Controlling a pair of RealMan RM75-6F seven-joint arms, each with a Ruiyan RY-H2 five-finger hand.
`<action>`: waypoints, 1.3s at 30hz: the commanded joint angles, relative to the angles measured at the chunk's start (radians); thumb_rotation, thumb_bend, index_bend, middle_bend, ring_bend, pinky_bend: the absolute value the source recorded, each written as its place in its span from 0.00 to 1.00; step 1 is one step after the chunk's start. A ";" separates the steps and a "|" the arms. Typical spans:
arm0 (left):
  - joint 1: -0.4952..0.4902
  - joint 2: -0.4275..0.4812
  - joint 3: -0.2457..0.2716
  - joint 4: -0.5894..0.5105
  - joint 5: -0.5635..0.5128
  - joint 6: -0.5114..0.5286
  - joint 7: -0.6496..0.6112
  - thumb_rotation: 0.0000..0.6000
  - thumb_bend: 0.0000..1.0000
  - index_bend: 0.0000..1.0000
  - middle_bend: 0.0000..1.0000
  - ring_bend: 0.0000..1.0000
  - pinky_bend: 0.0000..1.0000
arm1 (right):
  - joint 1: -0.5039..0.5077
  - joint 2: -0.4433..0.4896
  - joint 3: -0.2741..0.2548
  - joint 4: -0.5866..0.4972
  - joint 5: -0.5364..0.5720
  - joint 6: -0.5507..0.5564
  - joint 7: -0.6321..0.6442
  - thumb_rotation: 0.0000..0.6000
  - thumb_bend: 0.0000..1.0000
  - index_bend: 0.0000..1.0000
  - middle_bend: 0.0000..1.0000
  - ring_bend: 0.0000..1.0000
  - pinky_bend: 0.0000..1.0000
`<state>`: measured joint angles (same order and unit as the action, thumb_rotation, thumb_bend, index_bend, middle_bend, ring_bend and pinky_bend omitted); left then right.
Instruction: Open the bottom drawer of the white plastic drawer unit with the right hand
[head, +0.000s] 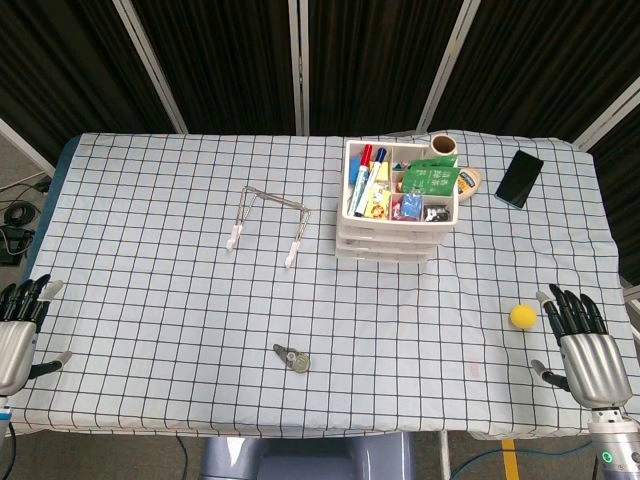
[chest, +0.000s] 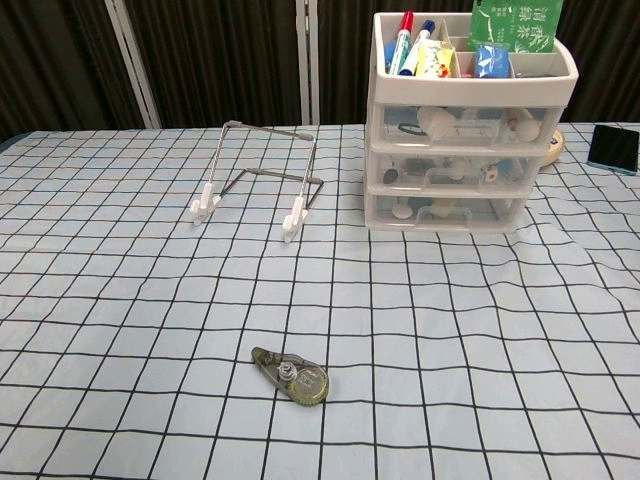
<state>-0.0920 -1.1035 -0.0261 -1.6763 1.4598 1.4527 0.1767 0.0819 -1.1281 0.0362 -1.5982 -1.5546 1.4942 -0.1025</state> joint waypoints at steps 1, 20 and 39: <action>0.002 0.001 0.000 -0.003 0.001 0.003 0.001 1.00 0.08 0.00 0.00 0.00 0.00 | 0.000 0.000 -0.001 0.000 0.000 -0.002 0.000 1.00 0.06 0.01 0.00 0.00 0.00; 0.008 0.008 0.002 -0.012 0.017 0.021 -0.008 1.00 0.08 0.00 0.00 0.00 0.00 | 0.003 0.004 -0.005 -0.010 -0.003 -0.014 0.011 1.00 0.06 0.01 0.00 0.00 0.00; 0.021 0.015 -0.005 -0.022 0.014 0.045 -0.020 1.00 0.08 0.00 0.00 0.00 0.00 | 0.042 -0.068 0.054 -0.020 0.024 -0.020 0.230 1.00 0.15 0.19 0.74 0.78 0.69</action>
<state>-0.0707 -1.0885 -0.0307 -1.6988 1.4738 1.4977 0.1572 0.1052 -1.1770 0.0721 -1.6031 -1.5508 1.4996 0.0658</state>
